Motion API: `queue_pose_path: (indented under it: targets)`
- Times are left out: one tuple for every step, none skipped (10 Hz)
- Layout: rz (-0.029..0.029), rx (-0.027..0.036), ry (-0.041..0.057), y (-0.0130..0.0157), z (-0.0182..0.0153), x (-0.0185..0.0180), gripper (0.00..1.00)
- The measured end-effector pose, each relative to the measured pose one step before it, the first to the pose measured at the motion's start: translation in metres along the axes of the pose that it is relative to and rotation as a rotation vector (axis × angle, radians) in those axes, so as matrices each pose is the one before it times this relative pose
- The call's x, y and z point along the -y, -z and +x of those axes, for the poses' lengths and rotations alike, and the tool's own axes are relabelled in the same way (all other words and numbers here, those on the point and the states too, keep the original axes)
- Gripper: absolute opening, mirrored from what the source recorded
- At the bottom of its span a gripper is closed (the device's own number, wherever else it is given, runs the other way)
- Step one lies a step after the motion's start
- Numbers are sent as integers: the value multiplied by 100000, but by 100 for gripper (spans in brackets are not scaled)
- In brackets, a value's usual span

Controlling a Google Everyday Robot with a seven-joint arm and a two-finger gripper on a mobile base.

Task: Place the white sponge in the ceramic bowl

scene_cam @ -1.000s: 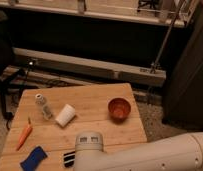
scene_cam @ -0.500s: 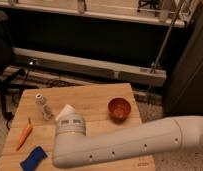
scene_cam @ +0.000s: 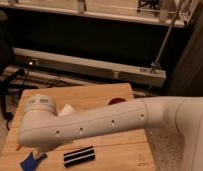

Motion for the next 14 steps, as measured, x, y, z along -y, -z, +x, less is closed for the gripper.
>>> queue_pose_path:
  targets:
    - [-594, 1005, -2917, 32, 799, 1289, 80]
    - [-844, 409, -2902, -140, 730, 1268, 80]
    - [-412, -914, -2187, -333, 747, 1619, 80]
    - [-712, -1648, -407, -623, 536, 1740, 80]
    - [-782, -558, -386, -853, 182, 1047, 80]
    - [-394, 537, -2373, -1166, -21, 1142, 80]
    - [68, 1047, -2621, -788, -142, 583, 80]
    - [527, 2513, -3350, -1231, -422, 762, 80]
    - [797, 2758, -3000, -1177, -350, 594, 80]
    - [914, 3252, -3590, -1311, -189, 385, 80]
    - [946, 2729, -3226, -1085, 64, 233, 80]
    - [915, 1398, -2584, -897, 403, 170, 80]
    - [775, 651, -1958, -984, 440, 224, 80]
    - [580, 498, -1381, -1118, 147, 383, 80]
